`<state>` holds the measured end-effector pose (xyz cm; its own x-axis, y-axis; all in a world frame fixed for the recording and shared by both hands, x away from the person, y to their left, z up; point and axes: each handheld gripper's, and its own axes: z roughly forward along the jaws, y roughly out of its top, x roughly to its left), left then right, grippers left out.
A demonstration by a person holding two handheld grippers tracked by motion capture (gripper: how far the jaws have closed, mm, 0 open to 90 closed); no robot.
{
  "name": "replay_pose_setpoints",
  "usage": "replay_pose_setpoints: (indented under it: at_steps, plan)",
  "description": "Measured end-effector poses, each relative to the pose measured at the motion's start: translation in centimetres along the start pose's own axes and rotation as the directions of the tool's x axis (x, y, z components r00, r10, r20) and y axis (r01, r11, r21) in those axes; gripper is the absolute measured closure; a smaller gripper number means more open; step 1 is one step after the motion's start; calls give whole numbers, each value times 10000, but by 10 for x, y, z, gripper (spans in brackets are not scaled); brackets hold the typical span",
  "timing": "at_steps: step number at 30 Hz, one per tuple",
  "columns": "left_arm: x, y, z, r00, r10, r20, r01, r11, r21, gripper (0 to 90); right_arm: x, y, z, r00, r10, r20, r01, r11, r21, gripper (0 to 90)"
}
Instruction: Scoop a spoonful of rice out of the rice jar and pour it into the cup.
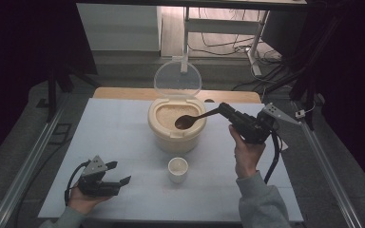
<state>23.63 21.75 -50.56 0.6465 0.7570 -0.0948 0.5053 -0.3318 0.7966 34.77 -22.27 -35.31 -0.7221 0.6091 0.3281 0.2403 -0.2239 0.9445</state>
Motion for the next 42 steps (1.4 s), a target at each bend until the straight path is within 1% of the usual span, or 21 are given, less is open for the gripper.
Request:
replay_pose_setpoints:
  at_steps: [3,6,7,8,9,10,12,17,18,19,22,27,29,33,34,35,36,37,38,39,42]
  plan:
    - [0,0,0,10000,9,-6,-9,10000,5,220,-6,3,10,9986,-170,504,164,9998,116,831]
    - [0,0,0,10000,8,-11,-8,10000,9,220,-8,4,14,9971,-260,716,248,9995,179,831]
    - [0,0,0,10000,-5,-1,5,10000,7,219,-10,6,18,9938,-424,1029,393,9987,316,832]
    - [0,0,0,10000,-20,4,19,10000,16,219,-10,6,18,9938,-424,1029,393,9987,316,832]
    - [1,0,0,10000,-20,7,20,10000,28,219,-11,7,21,9890,-699,1305,635,9966,527,831]
    - [1,0,0,10000,-23,6,23,10000,38,219,-11,7,21,9890,-699,1305,635,9966,527,831]
    - [1,0,1,10000,-28,9,28,10000,49,218,-11,8,25,9807,-1086,1623,980,9926,719,831]
    - [0,0,1,10000,-10,15,10,10000,60,218,-10,9,30,9723,-1417,1859,1279,9882,844,832]
    - [0,0,1,10000,-8,23,8,10000,74,217,-10,9,31,9697,-1516,1915,1363,9865,908,831]
    - [0,0,1,10000,-11,30,11,10000,84,217,-10,8,34,9632,-1730,2059,1536,9823,1069,831]
    - [1,0,1,10000,-32,36,32,10000,90,217,-11,5,37,9586,-1853,2163,1595,9784,1314,831]
    - [1,0,1,10000,-39,41,39,9999,96,217,-11,3,40,9607,-1733,2168,1434,9787,1472,832]
    - [0,0,1,10000,-22,42,21,9999,103,217,-12,0,43,9647,-1544,2135,1217,9798,1588,832]
    - [0,0,1,10000,-11,33,10,10000,94,217,-14,-5,46,9708,-1161,2097,822,9831,1639,833]
    - [0,0,1,10000,-10,37,10,10000,95,217,-15,-9,48,9748,-844,2065,511,9855,1617,833]
    - [0,0,1,10000,-24,41,23,9999,101,217,-15,-9,48,9748,-844,2065,511,9855,1617,833]
    - [0,0,1,10000,-32,43,31,9999,102,217,-17,-13,49,9774,-615,2023,285,9864,1620,833]
    - [1,0,1,10000,-32,46,32,9999,104,217,-17,-13,49,9774,-615,2023,285,9864,1620,833]
    - [0,0,1,10000,-26,41,26,9999,99,217,-18,-16,50,9784,-338,2041,5,9870,1609,833]
    - [0,0,1,10000,-21,33,20,10000,94,217,-18,-16,50,9784,-338,2041,5,9870,1609,833]
    - [0,0,1,10000,-16,33,16,10000,88,217,-21,-19,51,9790,57,2039,-392,9862,1610,833]
